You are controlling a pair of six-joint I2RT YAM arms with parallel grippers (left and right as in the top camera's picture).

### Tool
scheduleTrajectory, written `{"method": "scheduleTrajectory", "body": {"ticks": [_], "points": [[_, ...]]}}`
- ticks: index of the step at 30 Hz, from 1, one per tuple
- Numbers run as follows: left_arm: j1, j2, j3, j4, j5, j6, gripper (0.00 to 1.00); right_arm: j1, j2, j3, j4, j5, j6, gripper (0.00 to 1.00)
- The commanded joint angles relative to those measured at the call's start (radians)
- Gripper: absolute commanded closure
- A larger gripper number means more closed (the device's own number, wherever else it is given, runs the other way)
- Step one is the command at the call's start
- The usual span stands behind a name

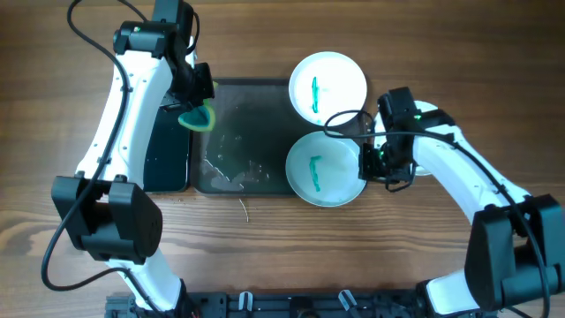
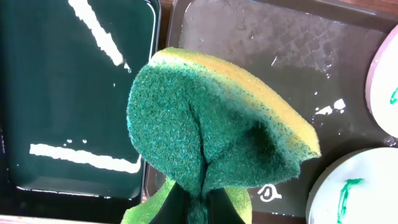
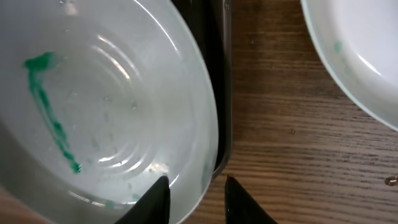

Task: Clean dirty plates on tray and stack at the side
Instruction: 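Grasp the front-right plate with the right gripper and drag it to center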

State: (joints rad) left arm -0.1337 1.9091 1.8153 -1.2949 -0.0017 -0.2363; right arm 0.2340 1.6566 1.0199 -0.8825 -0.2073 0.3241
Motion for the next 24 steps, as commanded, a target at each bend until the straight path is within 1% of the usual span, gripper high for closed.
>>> {"method": "scheduleTrajectory", "body": {"ticks": [1,5,8,11,14,16,18,21,24], "points": [[0.001,-0.016,0.018,0.004,0.012,0.023,0.96,0.028,0.008,-0.043,0.060,0.060,0.090,0.76],[0.001,-0.016,0.018,0.004,0.012,0.023,0.96,0.031,0.009,-0.082,0.117,0.060,0.121,0.83],[0.001,-0.016,0.018,0.004,0.012,0.023,0.96,0.031,0.009,-0.082,0.123,0.059,0.121,0.84],[0.001,-0.016,0.018,0.004,0.012,0.023,0.96,0.040,0.009,-0.082,0.136,0.042,0.120,0.96],[0.001,-0.016,0.018,0.004,0.012,0.020,0.96,0.100,0.009,-0.081,0.189,-0.020,0.132,0.96],[0.001,-0.016,0.018,0.004,0.012,0.020,0.96,0.153,0.009,-0.068,0.224,-0.024,0.195,0.96],[0.001,-0.016,0.018,0.004,0.012,0.019,0.96,0.211,0.009,-0.043,0.276,-0.011,0.294,0.96],[0.000,-0.016,0.018,0.004,0.012,0.019,0.96,0.293,0.009,-0.025,0.373,0.080,0.452,0.96],[0.000,-0.016,0.018,0.004,0.012,0.019,0.96,0.337,0.016,-0.024,0.448,0.135,0.572,0.96]]}}
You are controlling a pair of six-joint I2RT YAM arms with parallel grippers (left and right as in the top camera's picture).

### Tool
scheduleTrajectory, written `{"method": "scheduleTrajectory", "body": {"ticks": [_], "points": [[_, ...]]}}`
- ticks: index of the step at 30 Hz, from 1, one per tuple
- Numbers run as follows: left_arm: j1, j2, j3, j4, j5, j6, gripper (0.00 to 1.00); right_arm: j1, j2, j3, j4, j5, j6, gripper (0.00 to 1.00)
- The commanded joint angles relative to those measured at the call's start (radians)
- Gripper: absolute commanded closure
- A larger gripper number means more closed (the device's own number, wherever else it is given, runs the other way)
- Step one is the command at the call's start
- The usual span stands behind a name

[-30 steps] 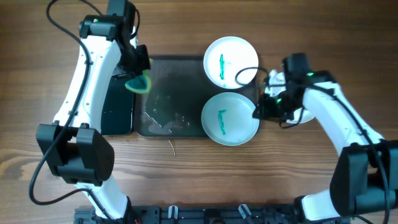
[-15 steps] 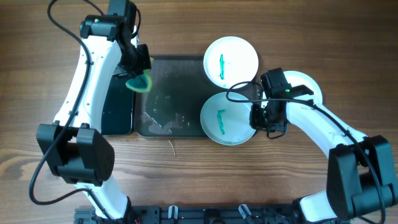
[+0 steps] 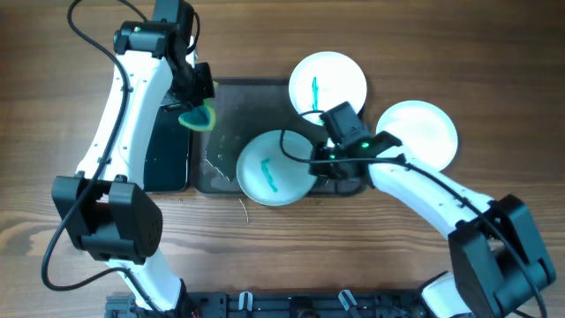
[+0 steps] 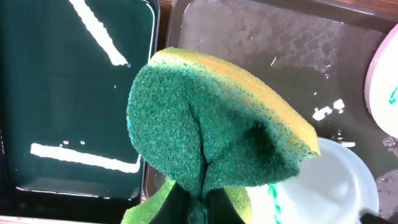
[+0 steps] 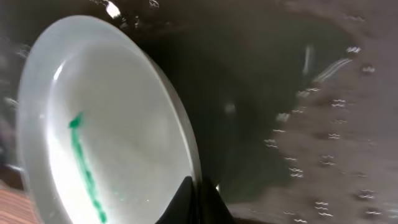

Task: Clean dirty plates on tray and stack at the side
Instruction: 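Grasp the front-right plate with the right gripper and drag it to center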

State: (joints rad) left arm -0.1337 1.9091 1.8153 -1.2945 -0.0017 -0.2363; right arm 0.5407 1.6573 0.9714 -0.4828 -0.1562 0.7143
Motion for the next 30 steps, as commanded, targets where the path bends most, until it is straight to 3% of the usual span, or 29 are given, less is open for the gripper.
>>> {"method": "scheduleTrajectory", "body": {"ticks": [1,6,8,12,17,23,27,30], "points": [[0.000,-0.016,0.018,0.004,0.012,0.019,0.96,0.038,0.023,0.025,0.072,0.091,0.192,0.96],[0.000,-0.016,0.018,0.004,0.012,0.019,0.96,0.065,0.133,0.040,0.182,0.046,0.208,0.94],[0.000,-0.016,0.018,0.004,0.012,0.019,0.96,0.064,0.164,0.068,0.168,0.032,0.191,0.75],[0.000,-0.015,0.018,0.004,0.013,-0.023,0.96,0.058,0.215,0.159,0.109,0.027,0.083,0.59],[0.000,-0.014,0.016,0.004,0.056,-0.068,0.96,0.023,0.298,0.255,0.066,0.030,-0.059,0.63],[-0.002,-0.014,-0.051,0.037,0.116,-0.120,0.96,0.002,0.325,0.255,0.096,-0.001,-0.087,0.83],[-0.030,-0.014,-0.144,0.103,0.140,-0.121,0.96,0.002,0.355,0.255,0.131,-0.055,-0.083,0.87],[-0.045,-0.014,-0.204,0.152,0.141,-0.145,0.96,0.002,0.357,0.255,0.126,-0.102,-0.084,0.95]]}}
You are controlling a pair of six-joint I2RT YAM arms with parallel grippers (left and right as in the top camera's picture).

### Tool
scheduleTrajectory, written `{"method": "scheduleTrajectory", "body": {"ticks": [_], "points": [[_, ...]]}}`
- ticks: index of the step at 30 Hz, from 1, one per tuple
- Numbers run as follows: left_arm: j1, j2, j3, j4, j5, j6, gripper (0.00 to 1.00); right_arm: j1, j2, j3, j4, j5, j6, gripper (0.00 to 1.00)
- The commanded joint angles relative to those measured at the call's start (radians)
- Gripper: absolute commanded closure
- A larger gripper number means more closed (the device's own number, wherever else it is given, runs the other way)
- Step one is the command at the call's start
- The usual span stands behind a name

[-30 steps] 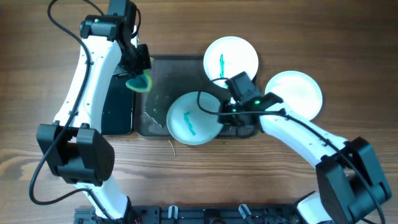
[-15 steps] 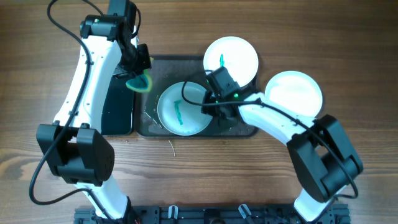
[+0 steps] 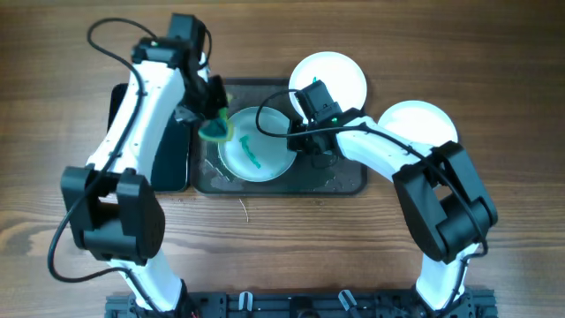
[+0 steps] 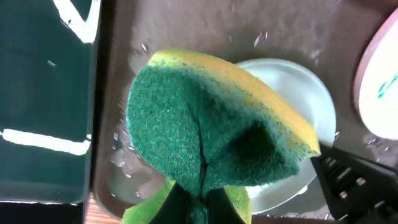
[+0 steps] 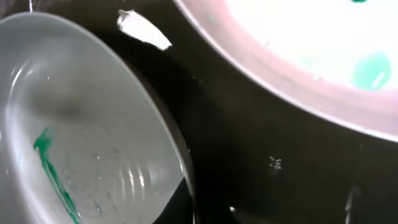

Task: Clean dirty plates on tray and stack at the side
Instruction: 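Grasp the front-right plate with the right gripper and drag it to center, then scrub the held plate with the sponge in the left gripper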

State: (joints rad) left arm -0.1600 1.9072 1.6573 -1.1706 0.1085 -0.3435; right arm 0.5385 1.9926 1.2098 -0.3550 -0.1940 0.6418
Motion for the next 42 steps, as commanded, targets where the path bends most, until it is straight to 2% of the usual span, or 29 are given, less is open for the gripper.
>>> {"method": "scheduleTrajectory", "body": {"ticks": [1,3,6,7,8,10,18,21,23,24,27,29,33,38,42], "points": [[-0.019,-0.013,-0.052,0.032,0.030,-0.057,0.96,0.005,0.021,0.017,-0.008,-0.100,-0.012,0.95],[-0.019,-0.013,-0.052,0.036,0.030,-0.058,0.96,0.005,0.019,0.017,-0.019,-0.103,-0.014,0.88],[-0.019,-0.013,-0.052,0.037,0.029,-0.086,0.96,-0.005,0.012,0.036,-0.019,-0.092,-0.092,0.55],[-0.019,-0.013,-0.052,0.039,0.029,-0.097,0.96,-0.009,0.012,0.045,-0.014,-0.089,-0.121,0.48],[-0.019,-0.013,-0.052,0.040,0.029,-0.111,0.96,-0.013,0.012,0.051,0.006,-0.088,-0.163,0.43],[-0.019,-0.013,-0.052,0.046,0.029,-0.114,0.96,-0.016,0.012,0.054,0.077,-0.072,-0.248,0.41],[-0.019,-0.013,-0.053,0.054,0.029,-0.114,0.96,-0.014,0.056,0.053,0.127,-0.004,-0.216,0.55],[-0.019,-0.013,-0.053,0.056,0.029,-0.114,0.96,-0.014,0.063,0.053,0.126,-0.014,-0.186,0.70],[-0.019,-0.013,-0.053,0.057,0.029,-0.114,0.96,-0.014,0.063,0.053,0.109,-0.047,-0.164,0.92],[-0.019,-0.013,-0.053,0.057,0.029,-0.114,0.96,-0.014,0.063,0.053,0.086,-0.047,-0.114,0.96],[-0.019,-0.013,-0.065,0.060,0.029,-0.114,0.96,-0.014,0.063,0.053,-0.012,-0.046,0.082,0.96],[-0.019,-0.013,-0.095,0.074,0.028,-0.114,0.96,-0.014,0.063,0.053,-0.058,-0.047,0.152,0.96],[-0.022,-0.013,-0.230,0.189,0.029,-0.109,0.96,-0.012,0.063,0.053,-0.074,-0.065,0.146,0.96],[-0.088,-0.010,-0.419,0.459,0.024,-0.026,0.96,0.000,0.063,0.052,-0.072,-0.064,0.142,0.96],[-0.154,0.028,-0.431,0.536,0.004,0.000,0.96,0.011,0.063,0.052,-0.062,-0.065,0.120,0.96]]}}
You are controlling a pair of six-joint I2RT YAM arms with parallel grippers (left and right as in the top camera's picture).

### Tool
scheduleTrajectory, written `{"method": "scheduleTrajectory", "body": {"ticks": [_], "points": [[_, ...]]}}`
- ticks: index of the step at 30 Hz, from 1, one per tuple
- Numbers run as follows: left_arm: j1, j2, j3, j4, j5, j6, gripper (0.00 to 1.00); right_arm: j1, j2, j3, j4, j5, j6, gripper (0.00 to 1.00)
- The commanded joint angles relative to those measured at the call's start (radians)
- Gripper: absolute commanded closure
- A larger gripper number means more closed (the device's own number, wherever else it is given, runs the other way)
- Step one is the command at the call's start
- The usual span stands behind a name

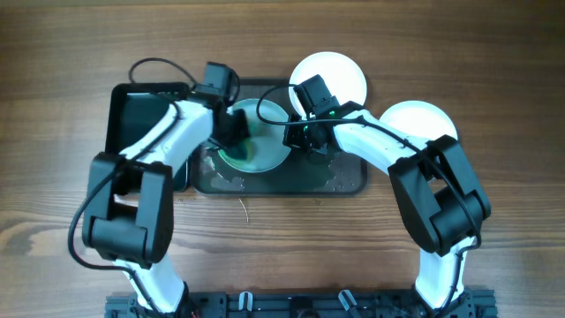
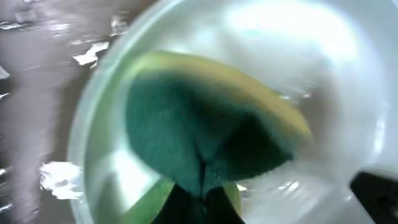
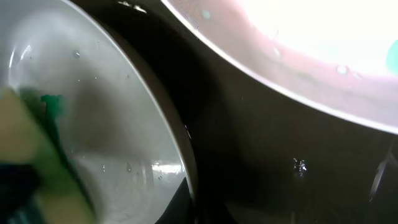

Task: Clean dirty plates on tray and stack at the side
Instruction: 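Scrub the held plate with the sponge in the left gripper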

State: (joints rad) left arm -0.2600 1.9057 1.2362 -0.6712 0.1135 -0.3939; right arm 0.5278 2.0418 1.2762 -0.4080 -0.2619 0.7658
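Note:
A white plate (image 1: 269, 146) with a green smear (image 3: 53, 102) lies in the dark wet tray (image 1: 340, 181). My right gripper (image 3: 199, 208) is shut on the plate's right rim (image 3: 180, 143). My left gripper (image 2: 202, 202) is shut on a green and yellow sponge (image 2: 205, 134), which is pressed into the plate (image 2: 348, 93) on its left side. In the overhead view the sponge (image 1: 237, 152) covers part of the plate. A second plate (image 1: 340, 75) with a green mark sits at the tray's back right corner.
A clean white plate (image 1: 422, 128) rests on the wooden table right of the tray. A dark basin of water (image 1: 132, 115) stands against the tray's left side. Water drops lie on the tray floor (image 3: 298, 165).
My left gripper has moved the sponge from the plate's left edge down into the plate, over the green smear. My right gripper still grips the rim, and the plate has barely shifted.
The smeared plate lay at the tray's right end with my right gripper open around its rim, the sponge held over the tray's left. Then the right gripper was shut on the plate, mid-tray. Then the plate sat left of centre beside the sponge, which now presses into it.

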Motion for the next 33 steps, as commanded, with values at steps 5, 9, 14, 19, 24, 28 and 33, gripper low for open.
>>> {"method": "scheduleTrajectory", "body": {"ticks": [5,9,14,19,24,28,33], "points": [[-0.083,0.142,-0.010,0.054,0.062,0.079,0.96,0.025,0.013,-0.014,-0.008,0.003,-0.007,0.96],[-0.083,0.140,0.010,0.018,0.510,0.344,0.96,0.025,0.013,-0.014,-0.008,0.003,-0.007,0.96],[-0.060,0.140,0.081,0.056,0.328,0.204,0.96,0.025,0.013,-0.014,-0.011,0.003,-0.012,0.96],[-0.036,0.140,0.099,0.075,-0.268,-0.079,0.96,0.025,0.013,-0.014,-0.013,0.003,-0.019,0.96],[-0.035,0.140,0.099,-0.082,-0.497,-0.240,0.96,0.025,0.013,-0.014,-0.013,0.003,-0.019,0.96],[-0.037,0.140,0.099,-0.174,-0.304,-0.185,0.96,0.025,0.013,-0.014,-0.012,-0.006,-0.027,0.96],[-0.037,0.140,0.099,-0.220,0.423,0.278,0.96,0.025,0.013,-0.014,-0.019,-0.046,-0.034,0.96]]}}
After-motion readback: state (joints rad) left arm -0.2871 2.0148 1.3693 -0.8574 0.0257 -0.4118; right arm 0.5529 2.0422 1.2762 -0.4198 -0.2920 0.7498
